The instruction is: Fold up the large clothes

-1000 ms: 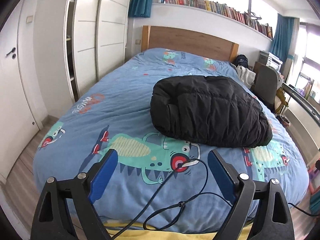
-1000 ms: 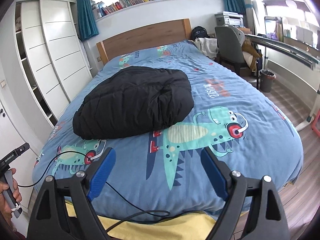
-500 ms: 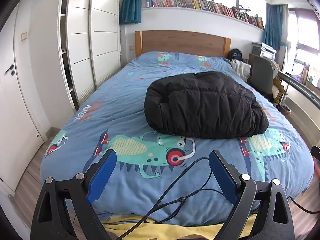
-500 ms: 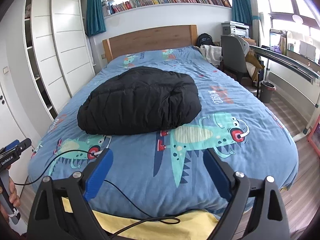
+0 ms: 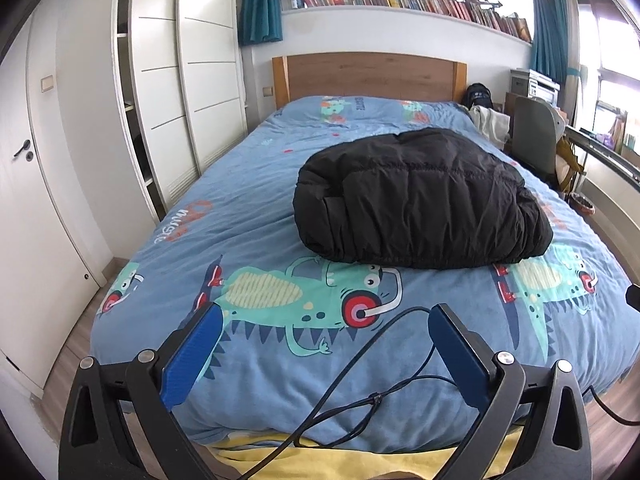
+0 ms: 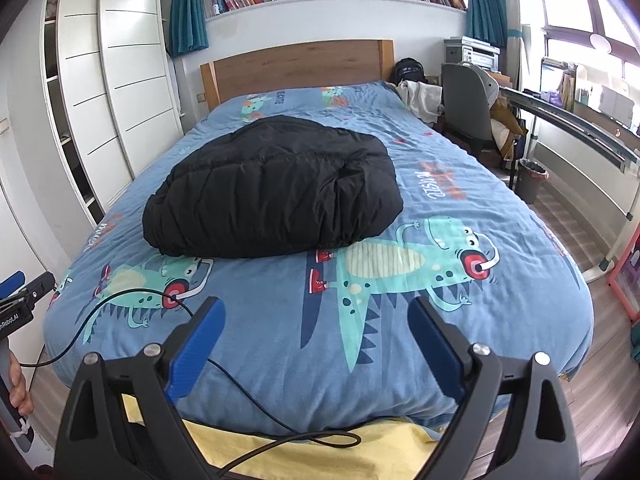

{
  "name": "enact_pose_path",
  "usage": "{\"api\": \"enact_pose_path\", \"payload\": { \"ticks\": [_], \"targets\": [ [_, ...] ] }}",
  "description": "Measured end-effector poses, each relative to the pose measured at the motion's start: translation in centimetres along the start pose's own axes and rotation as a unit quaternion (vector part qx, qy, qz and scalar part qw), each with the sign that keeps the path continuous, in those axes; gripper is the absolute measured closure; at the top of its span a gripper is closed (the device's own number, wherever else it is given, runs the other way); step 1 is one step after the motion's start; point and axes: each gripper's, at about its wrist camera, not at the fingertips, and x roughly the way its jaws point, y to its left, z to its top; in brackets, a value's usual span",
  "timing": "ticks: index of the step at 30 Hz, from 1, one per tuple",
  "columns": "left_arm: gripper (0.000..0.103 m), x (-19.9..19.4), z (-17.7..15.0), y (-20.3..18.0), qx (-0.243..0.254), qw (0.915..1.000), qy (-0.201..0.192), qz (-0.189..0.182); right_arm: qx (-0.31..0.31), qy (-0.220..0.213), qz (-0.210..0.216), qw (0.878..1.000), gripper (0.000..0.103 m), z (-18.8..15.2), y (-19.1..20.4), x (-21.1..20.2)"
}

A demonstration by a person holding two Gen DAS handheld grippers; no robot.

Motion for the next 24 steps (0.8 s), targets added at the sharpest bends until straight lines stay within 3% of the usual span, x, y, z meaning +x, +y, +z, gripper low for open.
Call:
{"api": "enact_pose_path", "payload": {
  "ticks": [24],
  "targets": [
    [0.002,3.4,0.2,-0.5,0.001,0.9991,0.038,-0.022,0.001,0.021,-0.017,1.000,0.010,1.0,-0.5,3.7]
  ]
}}
